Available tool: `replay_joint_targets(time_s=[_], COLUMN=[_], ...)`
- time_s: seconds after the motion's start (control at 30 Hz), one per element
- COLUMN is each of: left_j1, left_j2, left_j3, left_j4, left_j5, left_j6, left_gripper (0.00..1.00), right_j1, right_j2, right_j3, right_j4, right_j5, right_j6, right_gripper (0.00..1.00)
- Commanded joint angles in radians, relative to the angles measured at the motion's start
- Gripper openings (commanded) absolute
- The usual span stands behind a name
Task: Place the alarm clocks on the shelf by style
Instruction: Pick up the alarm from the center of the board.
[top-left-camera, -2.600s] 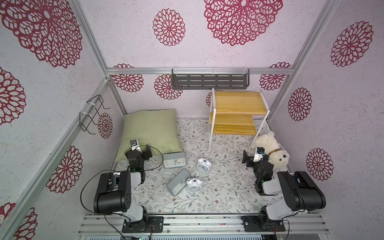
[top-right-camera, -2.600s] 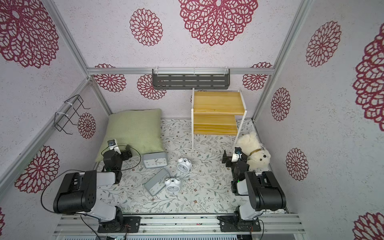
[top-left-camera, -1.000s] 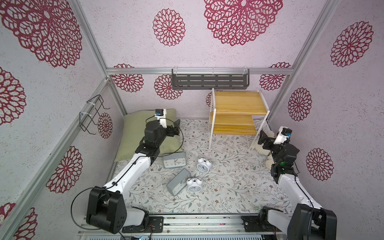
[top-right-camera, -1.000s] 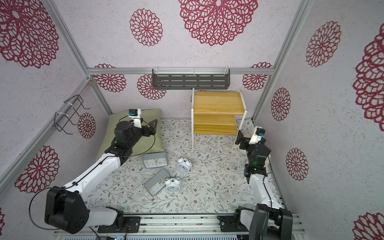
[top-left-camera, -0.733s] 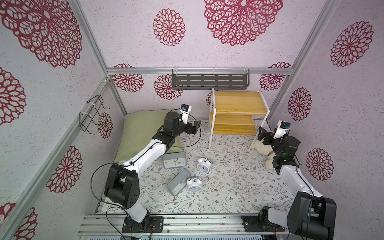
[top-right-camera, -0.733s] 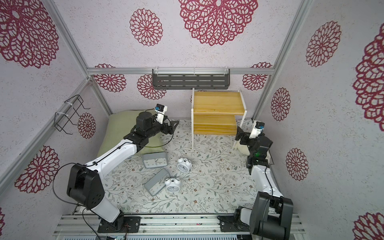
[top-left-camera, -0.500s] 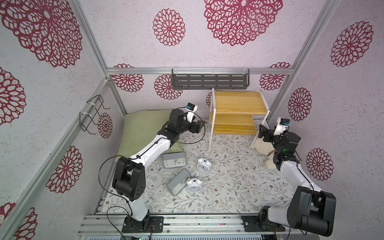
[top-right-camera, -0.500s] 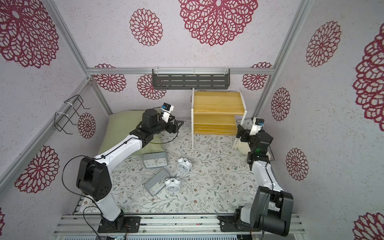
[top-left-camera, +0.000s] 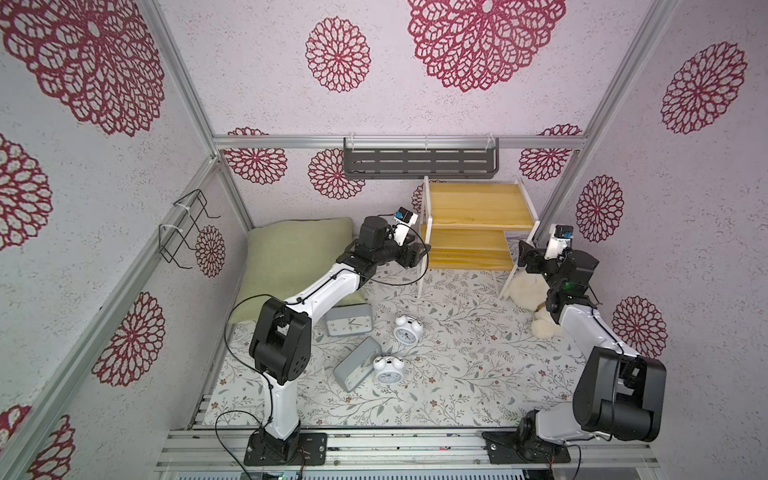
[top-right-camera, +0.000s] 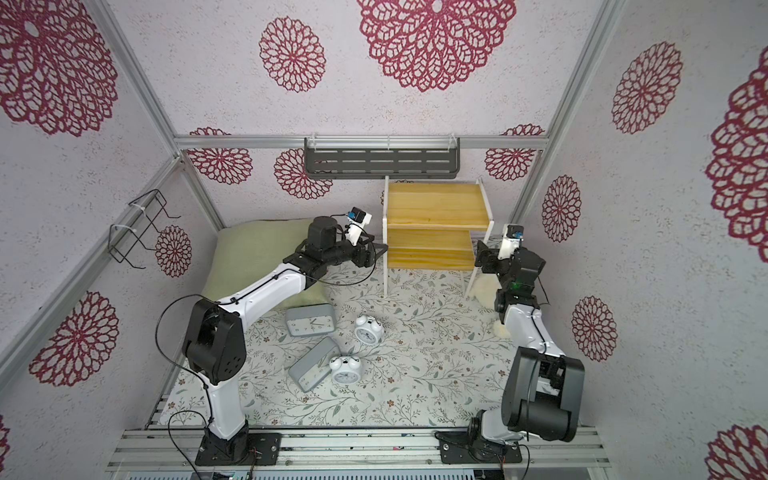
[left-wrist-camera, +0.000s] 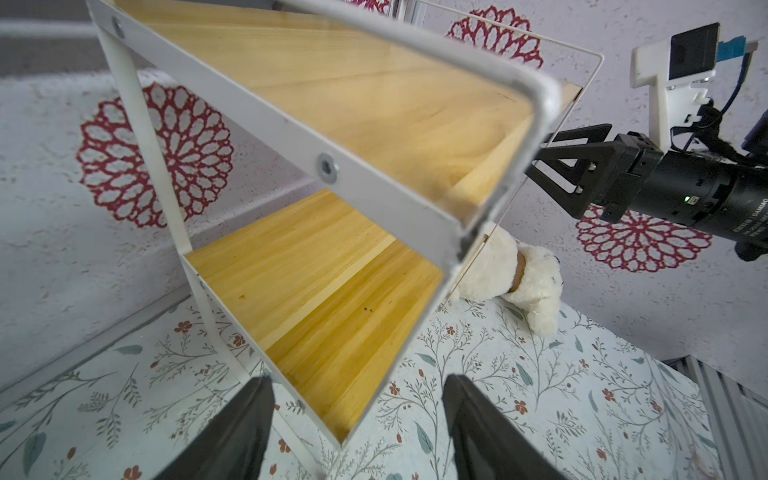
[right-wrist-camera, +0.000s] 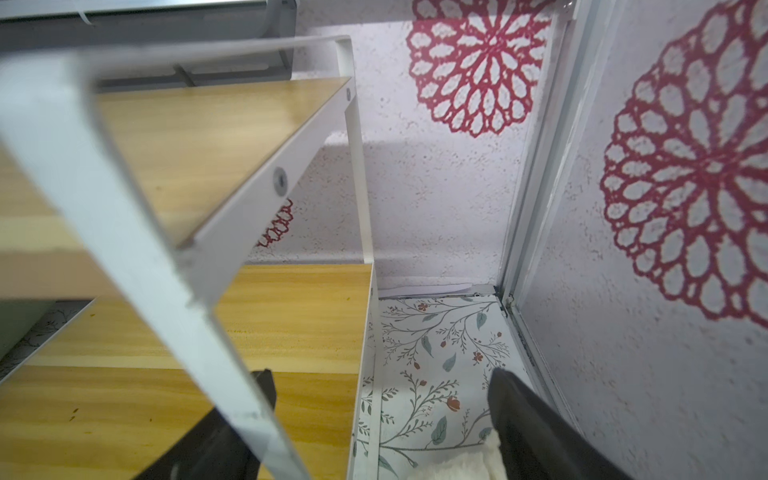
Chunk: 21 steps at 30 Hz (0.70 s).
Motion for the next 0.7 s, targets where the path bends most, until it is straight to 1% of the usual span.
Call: replay_joint_targets(time_s=[0.0, 0.17, 0.33, 0.43, 0.5, 0.57, 0.6, 0.67], left_j1=[-0.008, -0.014, -0.017, -0.018, -0.020, -0.019, -0.020, -0.020], left_j2=[0.056, 0.096, 0.120, 0.131, 0.136, 0.136, 0.135, 0.125], left_j3=[0.050, 0.091, 0.116, 0.132, 0.143, 0.148, 0.147, 0.144], left_j4=[0.040, 0.053, 0.057, 0.056, 0.054, 0.052, 0.050, 0.039], left_j5=[0.011, 0.009, 0.020, 0.021, 0.022, 0.025, 0.022, 0.014], left_j6=[-0.013, -0.030, -0.044, -0.048, -0.054, -0.054, -0.055, -0.047], left_gripper=[0.66, 0.56, 0.47, 0.40, 0.33, 0.22, 0.19, 0.11], right_j1=[-0.004, -0.004, -0.003, 0.000, 0.002, 0.007, 0.010, 0.016], right_j2=[0.016, 0.050, 0.071, 0.080, 0.083, 0.082, 0.079, 0.072], right_j3=[0.037, 0.040, 0.043, 0.045, 0.045, 0.044, 0.042, 0.034], right_j4=[0.051, 0.101, 0.155, 0.183, 0.197, 0.204, 0.207, 0.216], right_j5=[-0.028, -0.062, -0.083, -0.100, -0.107, -0.113, -0.116, -0.122], right_j6=[-0.029, -0.047, -0.052, -0.052, -0.050, -0.048, -0.048, -0.051], right_gripper=[0.85, 0.80, 0.71, 0.61, 0.51, 0.39, 0.34, 0.22])
